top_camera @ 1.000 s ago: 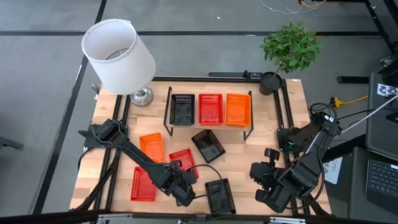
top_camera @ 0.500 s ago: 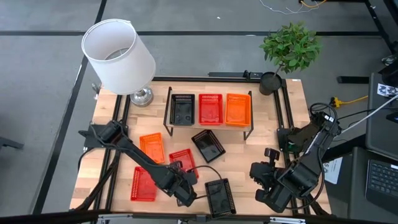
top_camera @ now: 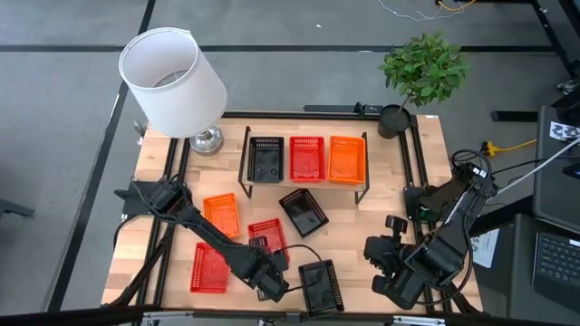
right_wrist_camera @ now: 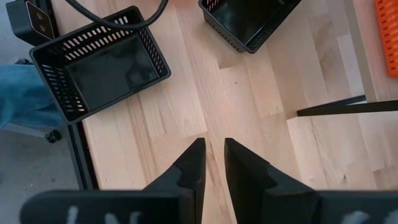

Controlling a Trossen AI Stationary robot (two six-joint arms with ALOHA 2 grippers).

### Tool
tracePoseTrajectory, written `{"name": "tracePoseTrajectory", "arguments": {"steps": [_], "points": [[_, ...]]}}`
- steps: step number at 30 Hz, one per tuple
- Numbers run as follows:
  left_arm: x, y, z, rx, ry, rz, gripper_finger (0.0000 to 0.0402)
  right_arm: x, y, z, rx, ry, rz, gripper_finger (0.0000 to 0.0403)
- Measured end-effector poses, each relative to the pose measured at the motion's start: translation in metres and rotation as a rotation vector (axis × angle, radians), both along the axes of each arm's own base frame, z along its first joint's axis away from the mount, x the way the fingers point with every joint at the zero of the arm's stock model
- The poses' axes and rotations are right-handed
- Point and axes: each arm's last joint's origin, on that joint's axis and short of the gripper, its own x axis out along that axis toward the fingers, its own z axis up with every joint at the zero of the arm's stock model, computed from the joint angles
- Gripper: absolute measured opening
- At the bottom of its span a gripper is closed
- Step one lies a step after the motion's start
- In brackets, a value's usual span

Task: Stack baskets on shelf by color
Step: Stack the right red bin on top of the red bin on the shelf

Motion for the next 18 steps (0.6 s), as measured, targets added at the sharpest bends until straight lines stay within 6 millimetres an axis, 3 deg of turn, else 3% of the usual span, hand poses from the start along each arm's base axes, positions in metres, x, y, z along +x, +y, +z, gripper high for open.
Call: {"name": "tracePoseTrajectory", "arguments": {"steps": [3,6,13,18], "points": [[-0.003,-0.006,0.009,-0.029,0.006,-0.021,0.0003,0.000,0.000,0.000,0.000,0.000,0.000,0.0059],[-0.007,-0.018,0.034,-0.071,-0.019,-0.054,0.0001,0.000,0.000,0.000,0.000,-0.001,0.000,0.0059],[-0.023,-0.036,0.135,-0.032,-0.190,-0.175,0.0000,-0.001,0.001,0.000,0.002,-0.002,0.003,0.0059],[-0.028,-0.020,0.207,0.172,-0.374,-0.266,0.0000,-0.002,0.002,0.000,0.014,0.010,0.008,0.0059]]}}
